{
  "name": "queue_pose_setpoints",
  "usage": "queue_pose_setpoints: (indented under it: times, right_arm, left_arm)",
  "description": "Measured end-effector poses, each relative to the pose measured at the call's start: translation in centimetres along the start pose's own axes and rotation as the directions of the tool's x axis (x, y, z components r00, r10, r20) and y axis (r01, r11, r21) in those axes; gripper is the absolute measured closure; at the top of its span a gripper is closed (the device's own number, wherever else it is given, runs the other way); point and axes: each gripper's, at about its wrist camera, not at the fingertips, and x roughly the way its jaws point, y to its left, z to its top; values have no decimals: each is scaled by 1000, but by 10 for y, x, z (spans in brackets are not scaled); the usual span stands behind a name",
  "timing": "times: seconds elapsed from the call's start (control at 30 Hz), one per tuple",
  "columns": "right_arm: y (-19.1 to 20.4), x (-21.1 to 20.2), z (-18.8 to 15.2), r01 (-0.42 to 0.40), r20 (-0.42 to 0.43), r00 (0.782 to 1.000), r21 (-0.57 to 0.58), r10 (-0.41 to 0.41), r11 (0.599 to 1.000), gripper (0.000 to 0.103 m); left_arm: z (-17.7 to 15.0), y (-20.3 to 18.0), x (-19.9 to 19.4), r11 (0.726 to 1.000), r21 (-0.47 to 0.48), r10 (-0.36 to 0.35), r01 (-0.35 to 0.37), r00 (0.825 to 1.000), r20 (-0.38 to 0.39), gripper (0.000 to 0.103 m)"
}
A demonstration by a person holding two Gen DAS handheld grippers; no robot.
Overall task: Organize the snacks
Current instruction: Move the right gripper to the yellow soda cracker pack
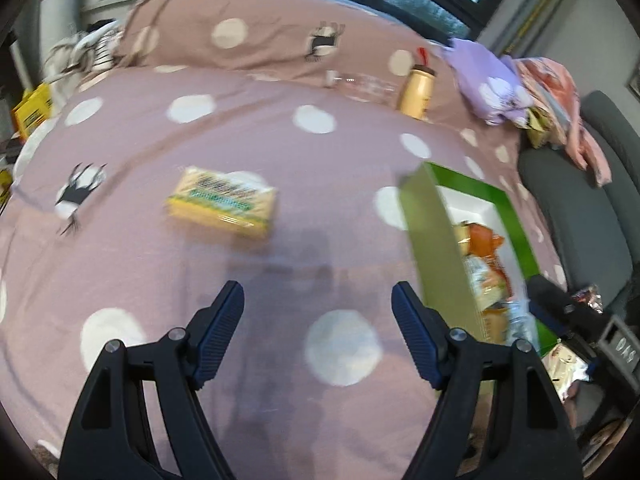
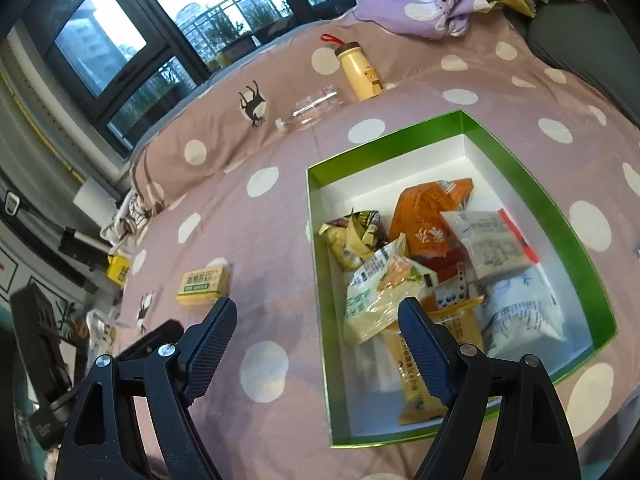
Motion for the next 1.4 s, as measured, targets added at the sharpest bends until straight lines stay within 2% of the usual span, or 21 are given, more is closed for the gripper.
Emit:
queue_pose_setpoints:
  times: [0.27, 0.37, 0.5, 0.57, 0.73, 1.07, 1.27, 1.4]
  right_arm:
    - [17, 6, -10, -33, -39, 999, -31, 32, 999, 19]
    - [29, 12, -12, -58, -59, 997, -56, 55, 997, 19]
    - [52, 21, -11, -85, -82, 994, -111, 76, 990, 13]
    - [64, 28, -9, -97, -97, 992, -138, 84, 986, 13]
    - [90, 52, -2, -151, -160, 979, -160, 125, 976, 13]
    - [130, 117, 10, -240, -279, 939, -110, 202, 965, 13]
    - [146, 155, 19, -215, -312, 935, -117, 169, 970, 13]
    - [147, 181, 26, -217, -348, 920, -78, 177, 973, 13]
  left_arm:
    - [-8, 41, -9, 994, -90, 54, -54, 999, -4, 26]
    - [-8, 46, -13, 993, -99, 69, -68, 998, 4, 22]
    - [-7, 54, -15, 991, -112, 77, -75, 997, 7, 19]
    - [-6, 59, -15, 989, -124, 82, -81, 997, 4, 19]
    - [0, 69, -14, 985, -130, 116, -113, 993, 10, 19]
    - [25, 86, 2, 982, -127, 142, -139, 990, 12, 19]
    - [48, 95, 26, 983, -110, 144, -144, 990, -6, 20]
    - [63, 99, 45, 987, -102, 121, -123, 992, -28, 21]
